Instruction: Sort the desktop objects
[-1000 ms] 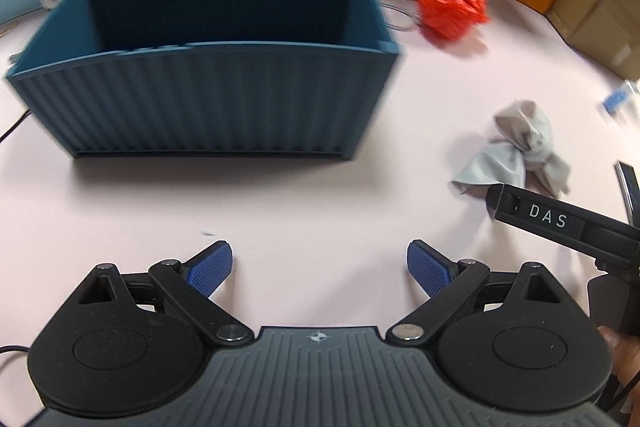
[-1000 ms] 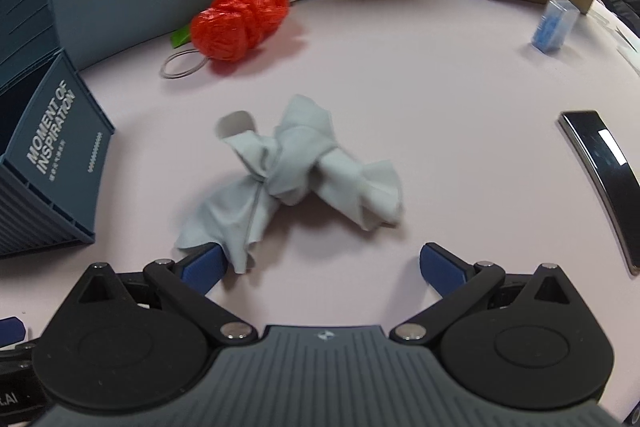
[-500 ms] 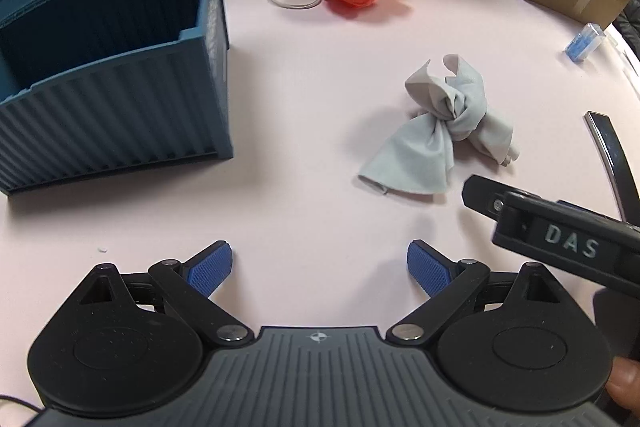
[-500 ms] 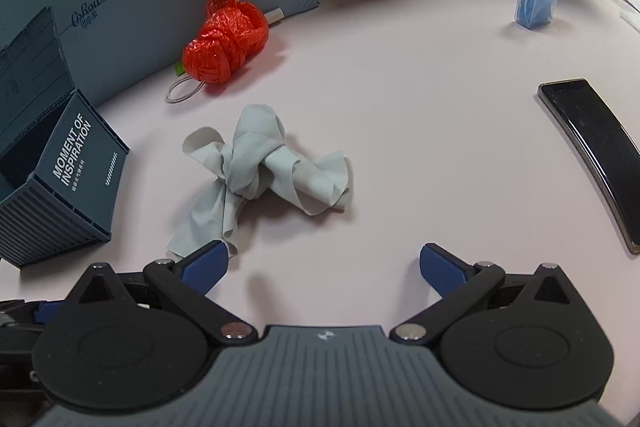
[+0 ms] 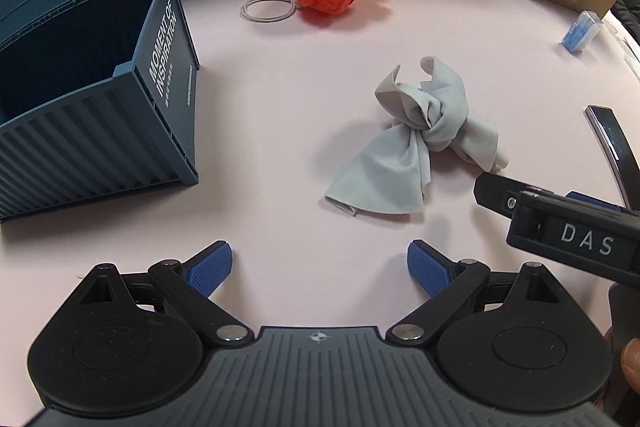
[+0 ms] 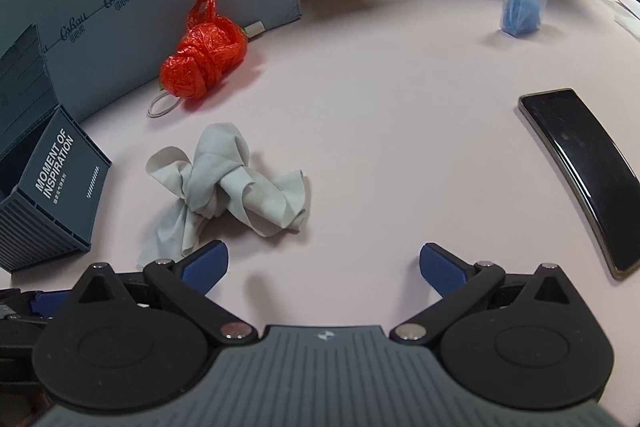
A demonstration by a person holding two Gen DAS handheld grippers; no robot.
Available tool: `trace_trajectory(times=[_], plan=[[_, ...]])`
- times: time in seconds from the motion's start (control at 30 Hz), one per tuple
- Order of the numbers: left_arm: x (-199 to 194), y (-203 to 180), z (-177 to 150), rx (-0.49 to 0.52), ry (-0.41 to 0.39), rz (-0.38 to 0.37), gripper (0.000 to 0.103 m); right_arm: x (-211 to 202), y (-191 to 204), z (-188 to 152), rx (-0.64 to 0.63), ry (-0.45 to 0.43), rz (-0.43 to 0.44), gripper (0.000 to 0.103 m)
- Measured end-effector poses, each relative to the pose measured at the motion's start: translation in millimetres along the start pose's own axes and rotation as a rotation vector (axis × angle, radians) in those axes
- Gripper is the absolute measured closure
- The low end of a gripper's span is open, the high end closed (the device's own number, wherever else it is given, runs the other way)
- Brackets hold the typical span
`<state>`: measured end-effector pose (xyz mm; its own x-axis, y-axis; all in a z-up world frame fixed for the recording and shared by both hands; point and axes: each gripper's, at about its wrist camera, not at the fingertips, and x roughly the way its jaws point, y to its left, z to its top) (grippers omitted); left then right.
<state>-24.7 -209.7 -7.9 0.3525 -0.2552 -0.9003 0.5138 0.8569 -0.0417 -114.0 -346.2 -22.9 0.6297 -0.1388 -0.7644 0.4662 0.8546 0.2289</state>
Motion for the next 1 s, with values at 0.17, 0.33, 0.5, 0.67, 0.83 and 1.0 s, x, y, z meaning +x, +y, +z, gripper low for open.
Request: trace_trajectory(times=[0.17,0.33,0.5,0.67,0.83,1.0], plan=[[4,-4,3,0.013,-0.014,0.016,0.008,6,-6,9,0.059,-0.013,0.063,0.000],[6,-6,6,0.025,-0.028,0.019,0.008,14,-1,17,0.031,-0.006,0.073,0.000],[8,-7,6,0.044,-0.046,0.017,0.007,20,6,22,0.002,-0.008,0.120,0.000],[7,-9,5,0.069,-0.077,-0.001,0.007,25,13,24,-0.043,-0.011,0.161,0.000],[7,-16,-2,0.130,-0.143,-0.005,0.007,27,14,26,-0.060,-0.027,0.176,0.000],[5,-26,-5,0.205,-0.222,0.016,0.007,29,20,28,-0.098,-0.042,0.207,0.000]])
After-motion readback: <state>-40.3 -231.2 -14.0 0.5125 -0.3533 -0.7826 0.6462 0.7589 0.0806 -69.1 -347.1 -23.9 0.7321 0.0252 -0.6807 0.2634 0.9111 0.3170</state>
